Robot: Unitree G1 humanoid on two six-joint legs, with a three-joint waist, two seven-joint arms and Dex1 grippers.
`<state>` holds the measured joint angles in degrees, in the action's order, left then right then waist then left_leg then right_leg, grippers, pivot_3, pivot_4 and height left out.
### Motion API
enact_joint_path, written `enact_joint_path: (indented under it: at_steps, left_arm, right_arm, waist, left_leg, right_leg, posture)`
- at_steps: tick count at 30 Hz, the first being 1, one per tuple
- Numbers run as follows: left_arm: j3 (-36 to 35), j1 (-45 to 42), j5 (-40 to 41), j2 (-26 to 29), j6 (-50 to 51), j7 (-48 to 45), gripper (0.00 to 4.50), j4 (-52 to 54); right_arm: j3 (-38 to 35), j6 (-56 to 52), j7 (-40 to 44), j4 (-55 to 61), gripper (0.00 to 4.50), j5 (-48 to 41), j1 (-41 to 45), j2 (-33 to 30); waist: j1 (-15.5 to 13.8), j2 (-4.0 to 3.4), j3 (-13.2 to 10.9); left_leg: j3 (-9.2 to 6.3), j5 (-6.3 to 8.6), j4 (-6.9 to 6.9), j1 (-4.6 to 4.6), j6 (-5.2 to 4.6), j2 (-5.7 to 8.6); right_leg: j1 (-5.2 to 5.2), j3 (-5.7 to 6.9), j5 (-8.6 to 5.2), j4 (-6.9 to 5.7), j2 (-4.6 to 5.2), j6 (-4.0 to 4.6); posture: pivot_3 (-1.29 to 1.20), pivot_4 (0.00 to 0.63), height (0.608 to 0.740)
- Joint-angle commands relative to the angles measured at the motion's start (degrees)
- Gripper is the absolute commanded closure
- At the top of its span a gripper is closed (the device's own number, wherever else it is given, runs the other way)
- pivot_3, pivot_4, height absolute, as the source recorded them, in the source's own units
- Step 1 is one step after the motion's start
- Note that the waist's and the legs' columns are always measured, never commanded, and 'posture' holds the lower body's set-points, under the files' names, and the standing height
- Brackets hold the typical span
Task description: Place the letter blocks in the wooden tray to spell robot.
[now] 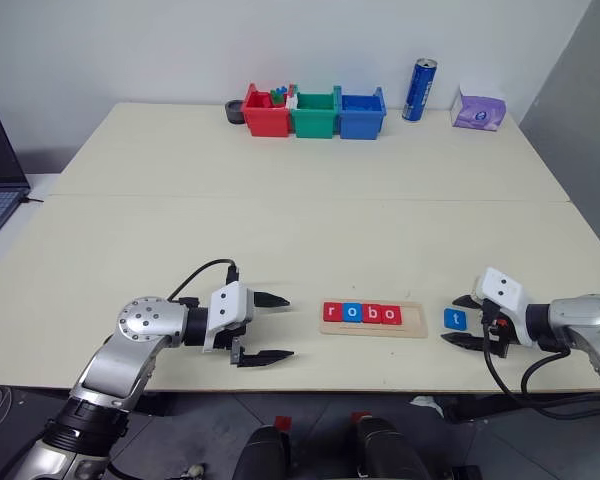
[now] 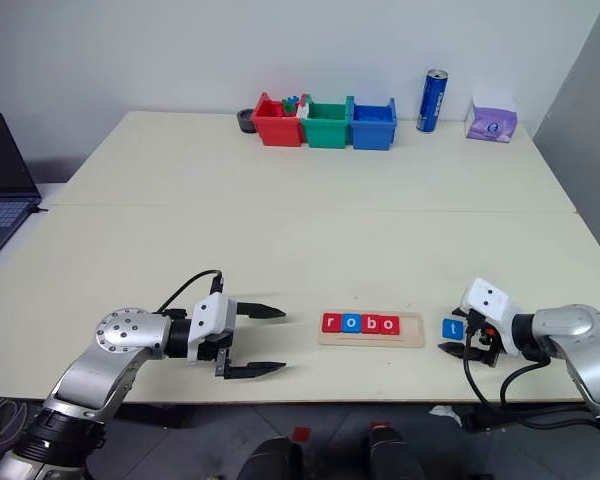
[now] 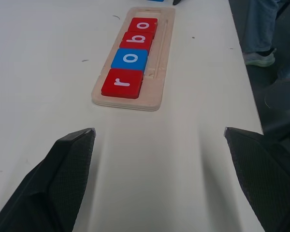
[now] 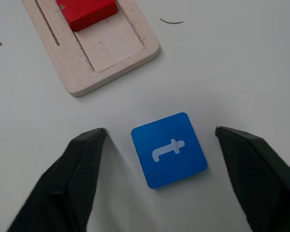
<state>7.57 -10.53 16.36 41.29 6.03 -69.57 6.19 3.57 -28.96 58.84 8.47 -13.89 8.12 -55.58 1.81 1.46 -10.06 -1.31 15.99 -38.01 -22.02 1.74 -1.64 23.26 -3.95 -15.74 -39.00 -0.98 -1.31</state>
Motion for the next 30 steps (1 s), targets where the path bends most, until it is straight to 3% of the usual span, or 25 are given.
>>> enact_joint_path:
  at_steps: [1,4,15,30]
  left_arm:
    - [-0.69,0.17,0.19,0.59,-0.11,0.26,0.0,1.86]
    - [-1.0,0.56,0.31,0.93,-0.34,0.23,0.0,1.8]
    - [-1.29,1.49,0.43,1.2,0.06,0.9,0.0,2.82]
    - [-1.35,1.81,0.11,0.99,-0.68,1.16,0.0,2.28]
  right_arm:
    - [-0.25,1.02,1.06,-0.31,1.96,0.68,1.32,-0.44]
    - [-0.88,-0.36,2.15,0.27,3.05,-0.71,2.05,-0.27]
    - [4.48,-4.2,6.6,9.04,3.04,-1.6,8.53,0.19]
    - [13.45,0.02,8.46,2.59,3.04,5.26,15.62,3.25]
  waist:
    - [0.0,0.0,0.0]
    - [-0.01,0.0,0.0]
    - [0.03,-0.03,-0.01]
    - [-0.05,-0.03,-0.02]
  left_leg:
    - [0.0,0.0,0.0,0.0,0.0,0.0]
    - [0.0,0.0,0.0,0.0,0.0,0.0]
    - [-0.06,0.0,0.01,0.02,0.0,-0.03]
    - [-0.06,0.0,-0.01,0.0,0.0,-0.01]
  right_leg:
    - [0.0,0.0,0.0,0.0,0.0,0.0]
    - [0.0,0.0,0.0,0.0,0.0,0.0]
    - [0.0,0.01,0.01,-0.01,0.0,0.01]
    - [0.01,0.07,0.07,-0.01,0.04,0.12]
  posture:
    - [0.0,0.15,0.74]
    - [0.0,0.15,0.74]
    - [0.0,0.15,0.74]
    - [0.0,0.15,0.74]
